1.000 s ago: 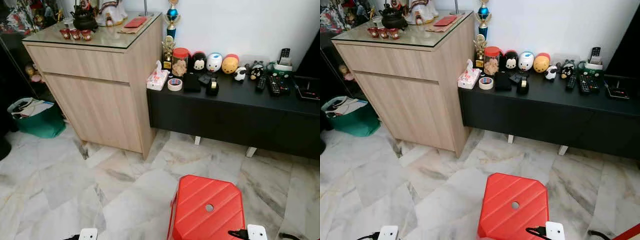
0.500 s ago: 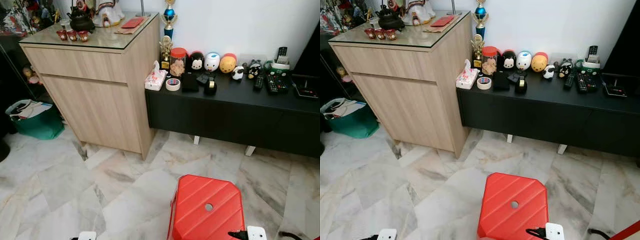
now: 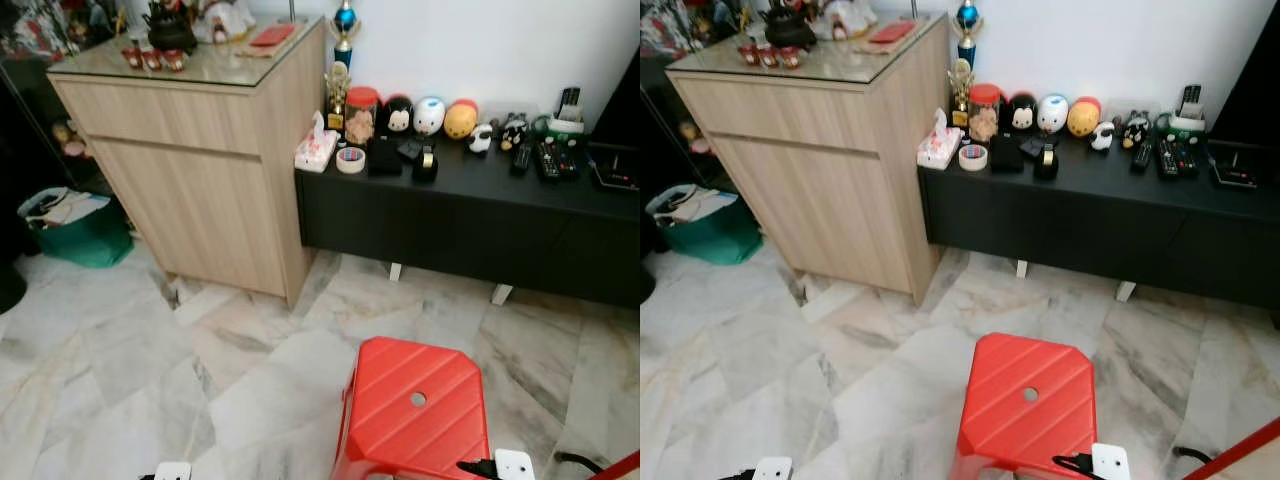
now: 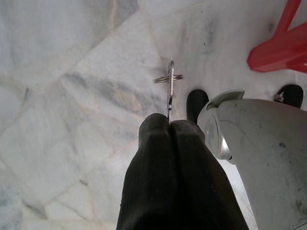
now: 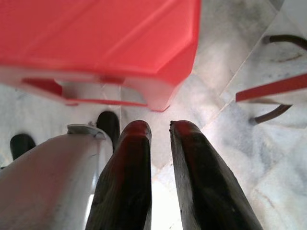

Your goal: Hang keys on a hook

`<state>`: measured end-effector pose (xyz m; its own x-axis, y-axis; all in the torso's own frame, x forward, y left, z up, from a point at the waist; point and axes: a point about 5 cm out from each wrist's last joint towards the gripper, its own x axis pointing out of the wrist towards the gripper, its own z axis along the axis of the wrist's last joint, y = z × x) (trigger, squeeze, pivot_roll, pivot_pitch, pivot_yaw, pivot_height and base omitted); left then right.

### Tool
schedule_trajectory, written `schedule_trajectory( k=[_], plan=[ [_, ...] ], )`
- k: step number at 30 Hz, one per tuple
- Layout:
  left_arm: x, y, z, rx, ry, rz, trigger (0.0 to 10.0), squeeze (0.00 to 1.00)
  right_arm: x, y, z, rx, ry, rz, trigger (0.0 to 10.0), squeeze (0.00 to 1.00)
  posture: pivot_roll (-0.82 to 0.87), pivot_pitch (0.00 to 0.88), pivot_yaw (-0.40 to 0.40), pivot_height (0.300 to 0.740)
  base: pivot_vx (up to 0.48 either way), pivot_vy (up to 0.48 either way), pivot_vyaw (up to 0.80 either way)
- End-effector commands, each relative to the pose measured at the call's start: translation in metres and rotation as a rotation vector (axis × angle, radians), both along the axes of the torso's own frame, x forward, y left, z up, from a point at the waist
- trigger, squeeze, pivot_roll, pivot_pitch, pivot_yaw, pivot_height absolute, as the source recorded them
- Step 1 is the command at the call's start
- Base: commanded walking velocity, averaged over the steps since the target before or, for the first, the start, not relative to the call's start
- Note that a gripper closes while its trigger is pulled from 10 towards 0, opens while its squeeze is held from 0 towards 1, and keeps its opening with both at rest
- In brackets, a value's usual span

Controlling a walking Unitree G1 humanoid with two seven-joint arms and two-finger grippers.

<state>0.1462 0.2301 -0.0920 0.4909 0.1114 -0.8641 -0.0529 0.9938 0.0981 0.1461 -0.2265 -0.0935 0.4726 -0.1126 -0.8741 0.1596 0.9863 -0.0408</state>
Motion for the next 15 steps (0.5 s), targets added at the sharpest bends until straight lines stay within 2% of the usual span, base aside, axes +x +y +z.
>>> schedule_trajectory(
  k=[1, 8, 10, 15],
  plan=[
    [-0.007, 0.000, -0.003, 0.006, 0.032, -0.002, 10.0, 0.00, -0.004, 0.004, -0.002, 0.007, 0.016, -0.005, 10.0, 0.00, -0.04, 0.000, 0.023, 0.721, -0.289, 0.000, 0.00],
    [0.000, -0.001, -0.001, 0.004, 0.020, 0.000, 10.0, 0.00, -0.005, 0.004, -0.003, 0.008, 0.016, -0.004, 10.0, 0.00, -0.04, 0.000, 0.022, 0.721, -0.289, 0.000, 0.00],
    [0.001, -0.001, 0.000, 0.004, 0.018, -0.001, 10.0, 0.00, -0.007, 0.000, -0.003, 0.004, 0.020, -0.007, 10.0, 0.00, -0.04, 0.000, 0.019, 0.721, -0.289, 0.000, 0.00],
    [-0.003, 0.000, -0.001, 0.005, 0.023, 0.003, 10.0, 0.00, -0.010, -0.005, -0.002, -0.002, 0.023, -0.013, 10.0, 0.00, -0.04, 0.000, 0.014, 0.721, -0.287, 0.000, 0.00]
  ],
)
